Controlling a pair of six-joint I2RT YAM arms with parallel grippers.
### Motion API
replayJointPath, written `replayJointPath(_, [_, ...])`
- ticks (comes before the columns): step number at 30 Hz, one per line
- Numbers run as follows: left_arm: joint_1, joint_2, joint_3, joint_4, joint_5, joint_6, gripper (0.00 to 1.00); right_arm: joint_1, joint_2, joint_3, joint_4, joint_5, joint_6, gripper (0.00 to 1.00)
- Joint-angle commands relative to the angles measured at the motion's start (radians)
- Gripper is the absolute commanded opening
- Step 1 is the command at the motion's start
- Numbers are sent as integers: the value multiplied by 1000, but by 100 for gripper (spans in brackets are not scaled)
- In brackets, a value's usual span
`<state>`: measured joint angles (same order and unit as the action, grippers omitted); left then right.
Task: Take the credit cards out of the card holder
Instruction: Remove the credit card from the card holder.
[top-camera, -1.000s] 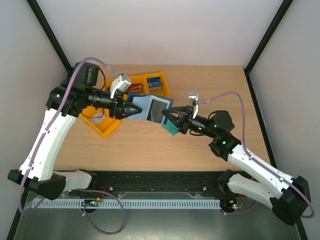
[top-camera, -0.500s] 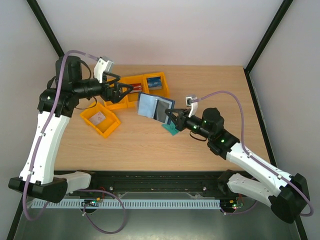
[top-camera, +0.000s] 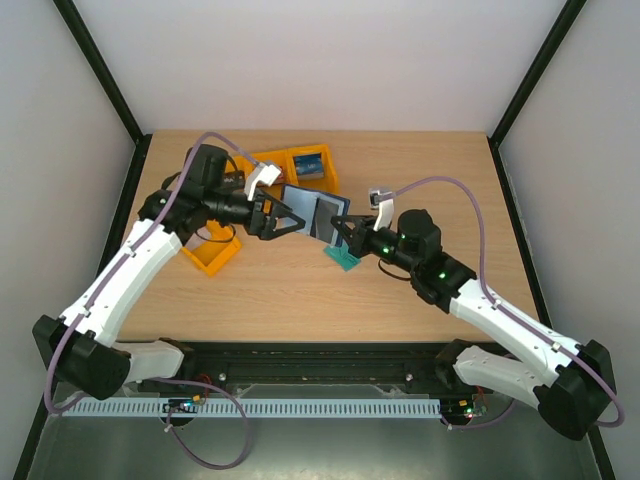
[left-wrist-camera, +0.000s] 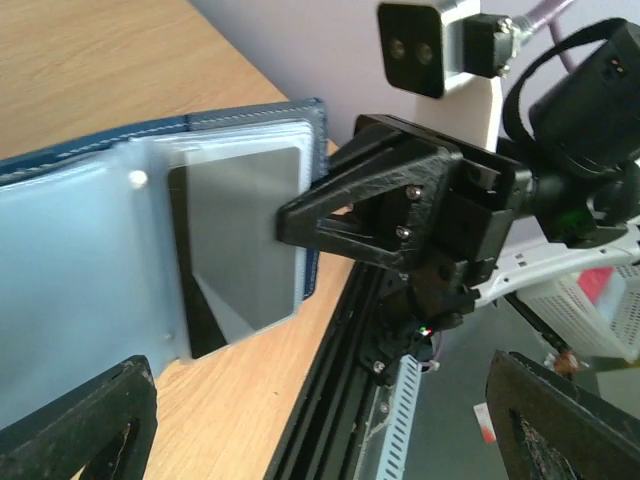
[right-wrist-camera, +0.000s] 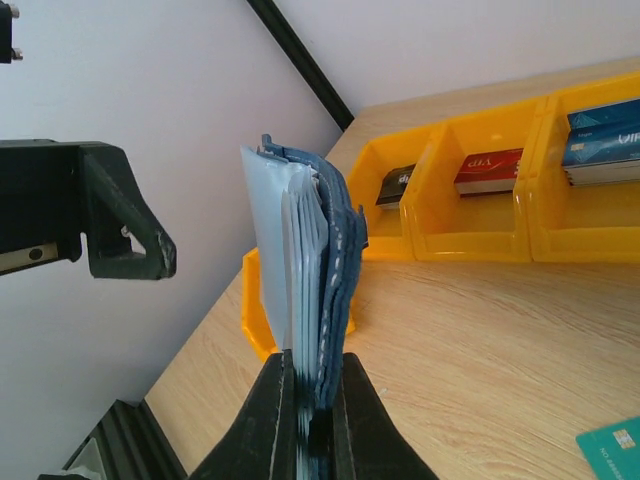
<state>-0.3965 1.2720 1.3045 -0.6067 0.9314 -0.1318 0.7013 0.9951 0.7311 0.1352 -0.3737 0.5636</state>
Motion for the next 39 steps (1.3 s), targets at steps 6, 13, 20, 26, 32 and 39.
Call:
replayJointPath(6, [-22,24,-58,54,31,-1,88,-2,-16,90,0,-40,-34,2])
replayJointPath(13, [-18,26,-27,-5,37,44,85,0,-60,53,135,-131,14,2])
replayJointPath(20, [-5,20,47,-54,77,58,62,-1,-71,60,199,-180,33,2])
replayJointPath(26, [18,18,88,-101,134,94,50,-1,-44,99,199,-210,20,2])
replayJointPath(32, [18,47,103,-60,150,48,44,-1,-3,129,235,-246,42,2])
replayJointPath(39, [-1,50,83,-13,138,10,41,-1,60,50,593,-215,297,2])
